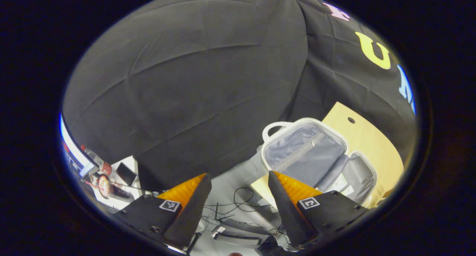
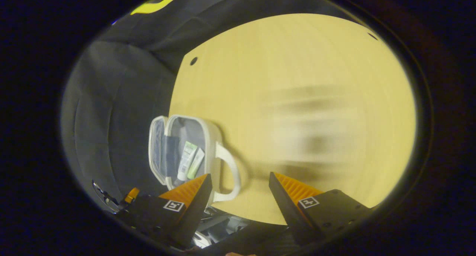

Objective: First open the suitcase, pack the skin care products into it, and then close the suitcase.

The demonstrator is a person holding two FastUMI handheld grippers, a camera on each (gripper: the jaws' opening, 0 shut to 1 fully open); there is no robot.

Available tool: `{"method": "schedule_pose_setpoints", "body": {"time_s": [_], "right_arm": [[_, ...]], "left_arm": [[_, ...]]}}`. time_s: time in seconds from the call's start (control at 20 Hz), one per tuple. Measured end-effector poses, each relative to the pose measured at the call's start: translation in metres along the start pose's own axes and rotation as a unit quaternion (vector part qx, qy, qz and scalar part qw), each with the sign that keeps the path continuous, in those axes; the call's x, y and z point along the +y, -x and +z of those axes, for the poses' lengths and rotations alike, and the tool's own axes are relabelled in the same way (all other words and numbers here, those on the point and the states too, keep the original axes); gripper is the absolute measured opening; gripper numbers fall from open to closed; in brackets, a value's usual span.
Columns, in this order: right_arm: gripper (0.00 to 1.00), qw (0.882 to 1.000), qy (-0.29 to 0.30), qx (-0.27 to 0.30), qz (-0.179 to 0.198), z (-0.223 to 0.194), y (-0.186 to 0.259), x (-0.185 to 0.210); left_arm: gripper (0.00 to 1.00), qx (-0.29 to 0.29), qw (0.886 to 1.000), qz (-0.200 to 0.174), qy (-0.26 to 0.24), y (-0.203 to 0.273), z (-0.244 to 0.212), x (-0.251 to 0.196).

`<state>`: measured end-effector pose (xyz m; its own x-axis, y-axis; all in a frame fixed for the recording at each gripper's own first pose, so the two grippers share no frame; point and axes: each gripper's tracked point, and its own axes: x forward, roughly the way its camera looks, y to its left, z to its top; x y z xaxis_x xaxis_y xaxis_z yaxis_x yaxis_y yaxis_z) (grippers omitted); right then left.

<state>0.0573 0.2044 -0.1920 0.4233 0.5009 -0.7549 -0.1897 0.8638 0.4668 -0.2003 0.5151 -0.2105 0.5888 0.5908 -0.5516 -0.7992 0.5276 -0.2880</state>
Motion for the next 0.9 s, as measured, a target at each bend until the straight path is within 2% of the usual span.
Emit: {"method": "schedule_pose_setpoints", "body": {"time_s": [0.15,0.25,0.4,0.5,0.55,0.6,0.7,0.9], "right_arm": [[0.94,0.995,-0.086,-0.039,-0.011,0.006,0.013,-0.038],[0.94,0.990,-0.125,-0.063,-0.022,0.013,0.032,-0.060],[0.94,0.980,-0.173,-0.085,-0.044,0.013,0.052,-0.094],[0.94,0.974,-0.198,-0.095,-0.061,0.006,0.056,-0.113],[0.94,0.971,-0.204,-0.100,-0.067,0.005,0.059,-0.119],[0.94,0.969,-0.209,-0.104,-0.074,0.004,0.063,-0.124],[0.94,0.965,-0.220,-0.111,-0.085,0.001,0.067,-0.131],[0.94,0.962,-0.234,-0.109,-0.087,-0.012,0.070,-0.131]], "left_arm": [[1.00,-0.003,1.000,0.000,0.000,-0.049,0.048,-0.010],[1.00,-0.003,1.000,-0.003,0.025,-0.088,0.081,-0.020],[0.99,0.033,0.997,-0.034,0.064,-0.159,0.108,-0.038],[0.99,0.090,0.991,-0.066,0.067,-0.202,0.095,-0.046],[0.96,0.116,0.988,-0.072,0.066,-0.218,0.085,-0.050],[0.99,0.140,0.985,-0.071,0.067,-0.235,0.076,-0.053],[0.98,0.178,0.980,-0.057,0.072,-0.264,0.059,-0.055],[0.99,0.207,0.972,-0.011,0.108,-0.321,0.038,-0.050]]}}
